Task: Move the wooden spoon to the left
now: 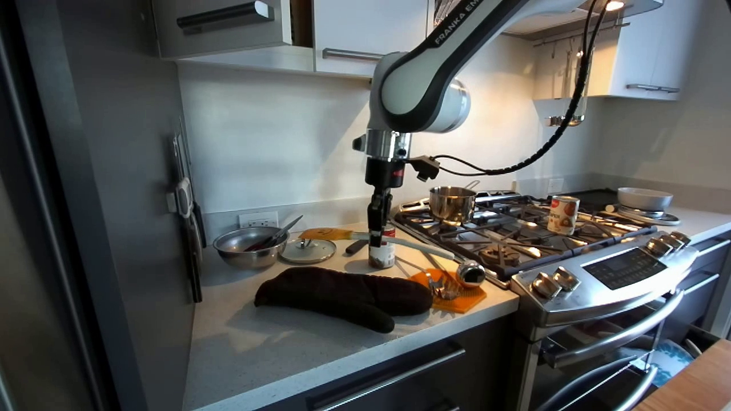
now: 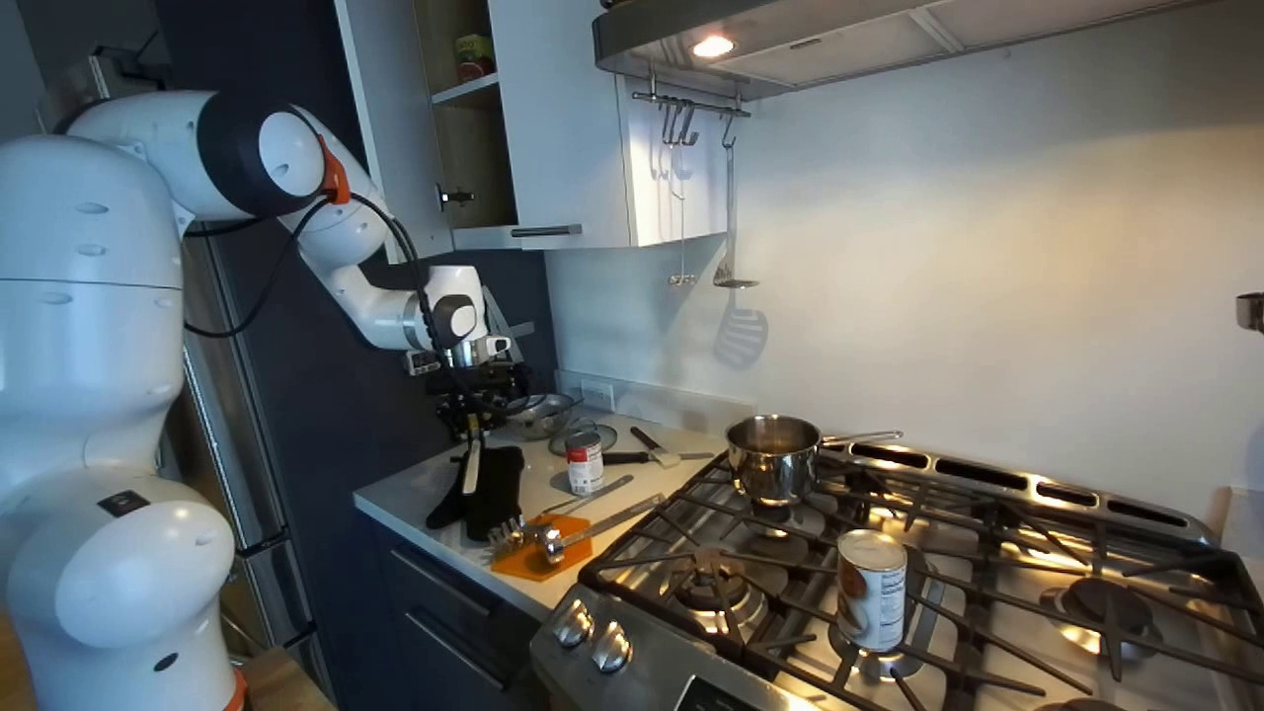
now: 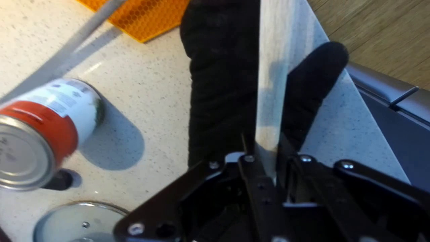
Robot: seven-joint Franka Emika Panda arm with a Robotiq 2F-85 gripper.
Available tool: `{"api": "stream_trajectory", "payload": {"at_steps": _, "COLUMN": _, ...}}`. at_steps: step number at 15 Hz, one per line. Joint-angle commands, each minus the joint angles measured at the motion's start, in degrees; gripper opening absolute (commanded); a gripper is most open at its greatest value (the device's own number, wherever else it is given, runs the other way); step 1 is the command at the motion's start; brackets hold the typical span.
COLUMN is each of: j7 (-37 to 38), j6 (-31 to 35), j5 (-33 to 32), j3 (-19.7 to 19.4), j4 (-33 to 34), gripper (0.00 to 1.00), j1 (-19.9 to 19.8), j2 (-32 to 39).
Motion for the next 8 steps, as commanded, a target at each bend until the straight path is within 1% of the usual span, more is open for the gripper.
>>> {"api": "stream_trajectory", "payload": {"at_steps": 1, "j7": -0.6, "j6": -1.5, "j5": 4.5, "j3": 3.8, "j4": 4.5, "gripper": 0.04, "j1": 2.3, "j2": 3.6}}
{"api": "stream_trajectory", "payload": {"at_steps": 3, "j7": 0.0, "j6": -1.1, "j5": 7.9, "j3": 6.0, "j4": 6.1, "gripper": 0.04, "j1": 3.2, "j2": 5.6}}
{"api": "stream_trajectory", "payload": {"at_steps": 5, "j7": 0.9, "j6": -1.0, "j5": 10.0, "j3": 7.2, "j4": 8.2, "gripper": 0.04, "j1": 4.1, "j2": 8.5}}
{"api": "stream_trajectory", "payload": {"at_steps": 8, "j7": 3.6, "j6": -0.9, "j5": 8.5, "j3": 6.6, "j4": 12.1, "gripper": 0.04, "j1": 5.8, "j2": 13.8}}
